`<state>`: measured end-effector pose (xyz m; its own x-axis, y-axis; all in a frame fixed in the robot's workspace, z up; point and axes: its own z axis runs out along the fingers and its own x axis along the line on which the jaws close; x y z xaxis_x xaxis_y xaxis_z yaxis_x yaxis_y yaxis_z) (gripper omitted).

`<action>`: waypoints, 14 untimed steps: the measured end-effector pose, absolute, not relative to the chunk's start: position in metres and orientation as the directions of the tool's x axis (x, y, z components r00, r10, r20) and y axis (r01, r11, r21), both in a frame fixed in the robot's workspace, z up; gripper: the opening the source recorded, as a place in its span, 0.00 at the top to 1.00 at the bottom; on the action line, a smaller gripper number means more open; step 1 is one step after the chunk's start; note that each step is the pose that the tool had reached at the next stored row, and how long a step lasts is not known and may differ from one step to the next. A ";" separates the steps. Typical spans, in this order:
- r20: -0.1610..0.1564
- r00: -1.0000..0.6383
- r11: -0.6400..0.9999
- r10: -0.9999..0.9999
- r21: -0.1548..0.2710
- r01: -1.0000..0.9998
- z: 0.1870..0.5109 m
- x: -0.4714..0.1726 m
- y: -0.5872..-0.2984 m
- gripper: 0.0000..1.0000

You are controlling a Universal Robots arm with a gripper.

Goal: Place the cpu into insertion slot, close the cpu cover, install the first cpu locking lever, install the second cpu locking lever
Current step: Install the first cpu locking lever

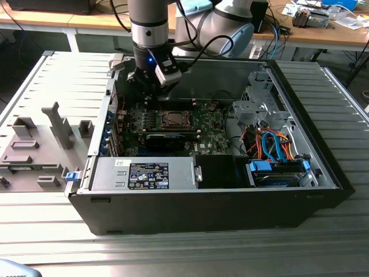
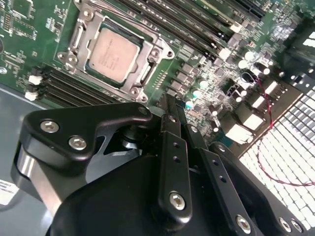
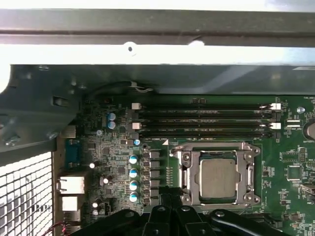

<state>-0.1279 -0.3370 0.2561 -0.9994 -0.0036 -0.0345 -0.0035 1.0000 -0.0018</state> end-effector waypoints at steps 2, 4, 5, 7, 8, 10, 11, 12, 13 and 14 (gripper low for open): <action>-0.035 -0.999 1.000 -0.003 -0.002 -0.003 0.256 -0.134 -0.337 0.89; -0.035 -0.999 1.000 -0.004 -0.002 -0.003 0.256 -0.139 -0.336 0.89; -0.035 -0.999 1.000 -0.004 -0.002 -0.003 0.256 -0.140 -0.335 0.89; -0.035 -0.999 1.000 -0.003 0.000 -0.003 0.256 -0.140 -0.331 0.89; -0.035 -0.999 1.000 -0.003 0.000 -0.003 0.256 -0.140 -0.329 0.89; -0.035 -0.999 1.000 -0.003 0.000 -0.003 0.256 -0.140 -0.323 0.89; -0.035 -0.999 1.000 -0.004 0.000 -0.004 0.256 -0.140 -0.320 0.89; -0.035 -0.999 1.000 -0.004 0.000 -0.004 0.256 -0.140 -0.317 0.89; -0.035 -0.999 1.000 -0.003 0.000 -0.003 0.256 -0.140 -0.314 0.89; -0.035 -0.999 1.000 -0.003 0.000 -0.003 0.256 -0.140 -0.310 0.89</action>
<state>-0.1403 -0.3103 0.2557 -0.9994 -0.0034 -0.0348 -0.0034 1.0000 0.0003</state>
